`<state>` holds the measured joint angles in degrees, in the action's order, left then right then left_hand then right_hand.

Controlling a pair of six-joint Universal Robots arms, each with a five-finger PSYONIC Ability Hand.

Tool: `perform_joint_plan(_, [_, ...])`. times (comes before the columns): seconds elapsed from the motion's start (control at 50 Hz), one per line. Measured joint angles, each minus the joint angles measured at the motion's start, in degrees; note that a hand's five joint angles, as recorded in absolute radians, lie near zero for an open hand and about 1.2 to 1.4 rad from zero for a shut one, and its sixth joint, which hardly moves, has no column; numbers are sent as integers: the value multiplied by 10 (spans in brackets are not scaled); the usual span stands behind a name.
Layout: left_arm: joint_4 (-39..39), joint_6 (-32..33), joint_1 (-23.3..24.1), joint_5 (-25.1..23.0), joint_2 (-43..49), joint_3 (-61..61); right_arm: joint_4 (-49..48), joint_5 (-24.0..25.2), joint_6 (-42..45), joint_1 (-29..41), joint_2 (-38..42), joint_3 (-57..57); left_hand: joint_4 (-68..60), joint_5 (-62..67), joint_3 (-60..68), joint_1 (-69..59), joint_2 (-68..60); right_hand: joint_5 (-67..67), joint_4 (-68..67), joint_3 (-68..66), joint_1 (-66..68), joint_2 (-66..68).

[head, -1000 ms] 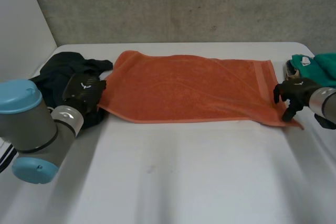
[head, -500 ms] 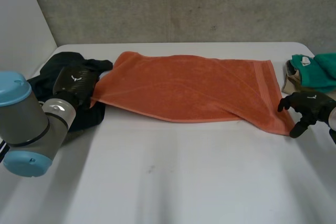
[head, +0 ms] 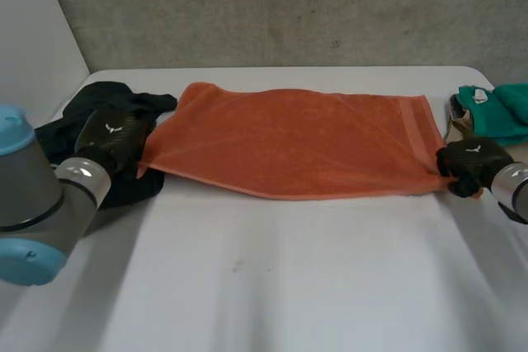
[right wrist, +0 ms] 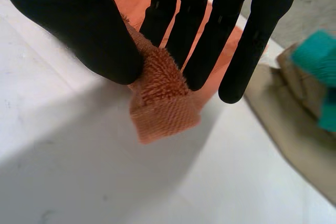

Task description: Fold the laundry.

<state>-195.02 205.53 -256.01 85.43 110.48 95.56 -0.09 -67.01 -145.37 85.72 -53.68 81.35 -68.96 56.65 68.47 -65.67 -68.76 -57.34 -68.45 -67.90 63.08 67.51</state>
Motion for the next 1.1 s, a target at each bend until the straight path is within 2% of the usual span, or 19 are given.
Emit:
perform_joint_plan(0.12, [96,32,-32,-38,-68,47,64,-9,70,-29,-73,36,0,0,0,0,0,-3,0,0,0,0])
perform_joint_plan(0.3, [321,175,-94,-144,-196,144,312,-78,334,-93,-154,96,0,0,0,0,0,-6,-1,0,0,0])
perform_joint_plan(0.36, [371,214,-103,-165,-215,159,342,-91,370,-99,-162,107,0,0,0,0,0,-9,-1,0,0,0])
perform_joint_plan(0.42, [386,241,-102,-172,-211,158,346,-96,377,-95,-163,111,0,0,0,0,0,-10,-1,0,0,0])
perform_joint_plan(0.5, [351,249,-73,-143,-170,132,325,-97,359,-80,-153,104,0,1,0,0,0,-11,-1,0,0,0])
perform_joint_plan(0.64, [230,233,-3,-46,-68,37,239,-99,280,-39,-116,53,0,3,0,0,0,-11,-1,0,0,0])
perform_joint_plan(0.74, [150,224,22,-16,-2,-47,178,-99,222,-3,-82,-4,0,3,0,0,0,-12,-1,0,0,0])
perform_joint_plan(0.82, [86,219,30,-12,36,-130,120,-99,174,23,-65,-70,0,3,0,0,0,-12,-2,0,0,0])
perform_joint_plan(0.92, [-38,194,28,-8,56,-273,-11,-114,65,53,-70,-187,0,3,0,0,0,-12,-2,-2,0,0])
perform_joint_plan(0.98, [-117,154,21,3,59,-363,-111,-126,-18,65,-89,-238,0,3,0,0,0,-12,-2,-2,0,0])
perform_joint_plan(1.04, [-149,118,16,16,60,-423,-178,-130,-73,71,-107,-258,0,3,0,0,0,-12,-2,-2,0,0])
perform_joint_plan(1.1, [-141,95,12,25,65,-464,-206,-129,-102,77,-116,-265,0,4,0,0,0,-12,-2,-2,0,0])
